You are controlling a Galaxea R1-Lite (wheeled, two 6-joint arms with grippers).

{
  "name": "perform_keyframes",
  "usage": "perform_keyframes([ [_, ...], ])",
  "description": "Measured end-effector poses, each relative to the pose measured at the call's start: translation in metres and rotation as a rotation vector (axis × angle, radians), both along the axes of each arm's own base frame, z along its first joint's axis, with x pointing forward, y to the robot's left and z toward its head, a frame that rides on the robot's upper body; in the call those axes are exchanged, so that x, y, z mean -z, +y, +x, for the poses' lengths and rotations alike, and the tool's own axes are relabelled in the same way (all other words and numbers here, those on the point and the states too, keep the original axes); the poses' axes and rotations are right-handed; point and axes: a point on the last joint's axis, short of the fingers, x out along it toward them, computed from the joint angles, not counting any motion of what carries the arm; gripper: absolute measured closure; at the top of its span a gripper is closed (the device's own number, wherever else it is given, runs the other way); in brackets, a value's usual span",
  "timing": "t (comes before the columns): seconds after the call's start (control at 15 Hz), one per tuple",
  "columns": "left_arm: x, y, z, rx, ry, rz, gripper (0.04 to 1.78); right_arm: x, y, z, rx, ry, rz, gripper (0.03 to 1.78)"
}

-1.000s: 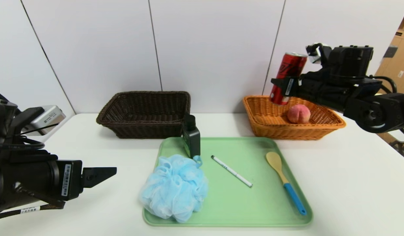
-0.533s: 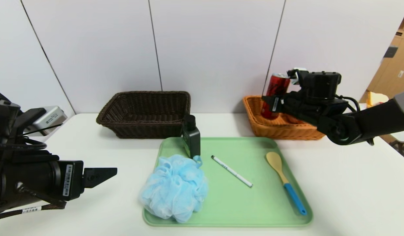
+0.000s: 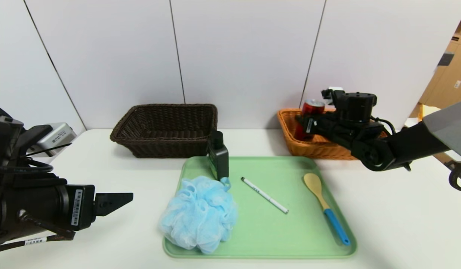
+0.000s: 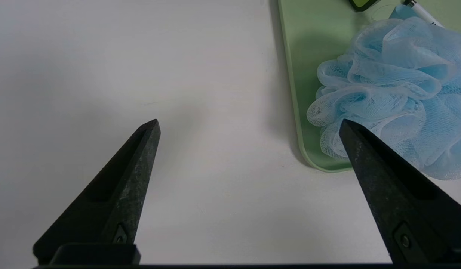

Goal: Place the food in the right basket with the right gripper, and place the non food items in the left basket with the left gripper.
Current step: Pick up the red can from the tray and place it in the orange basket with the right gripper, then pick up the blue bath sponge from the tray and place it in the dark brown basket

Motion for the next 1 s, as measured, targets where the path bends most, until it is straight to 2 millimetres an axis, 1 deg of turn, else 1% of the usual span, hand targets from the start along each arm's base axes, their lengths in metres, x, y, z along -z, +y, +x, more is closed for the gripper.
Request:
perform_keyframes([
  [0.2, 0.0, 0.0, 0.0, -0.001, 0.001, -0.001, 0.13, -0.004, -0.005, -0.001, 0.011, -0.008, 0.008, 0.42],
  [0.27, 0.0, 0.0, -0.001, 0.0, -0.002, -0.002, 0.13, -0.01, -0.005, -0.003, 0.011, -0.015, 0.011, 0.38],
  [0.33, -0.004, 0.0, 0.0, 0.002, -0.017, -0.008, 0.13, -0.02, -0.006, -0.007, 0.011, -0.029, 0.015, 0.35],
  [0.47, -0.017, -0.002, 0.004, 0.004, -0.057, -0.028, 0.13, -0.048, -0.008, -0.018, 0.005, -0.055, 0.021, 0.29],
  [0.6, -0.032, -0.006, 0.01, 0.011, -0.086, -0.043, 0.13, -0.079, -0.012, -0.036, 0.002, -0.039, 0.019, 0.25],
  [0.67, -0.037, -0.01, 0.011, 0.029, -0.074, -0.038, 0.13, -0.094, -0.013, -0.045, 0.0, -0.013, 0.016, 0.23],
  [0.87, -0.047, -0.03, 0.013, 0.109, 0.01, -0.003, 0.13, -0.137, -0.02, -0.076, 0.004, 0.1, 0.013, 0.19],
  [1.0, -0.053, -0.046, 0.018, 0.149, 0.061, 0.013, 0.13, -0.151, -0.024, -0.101, 0.009, 0.243, -0.006, 0.17],
])
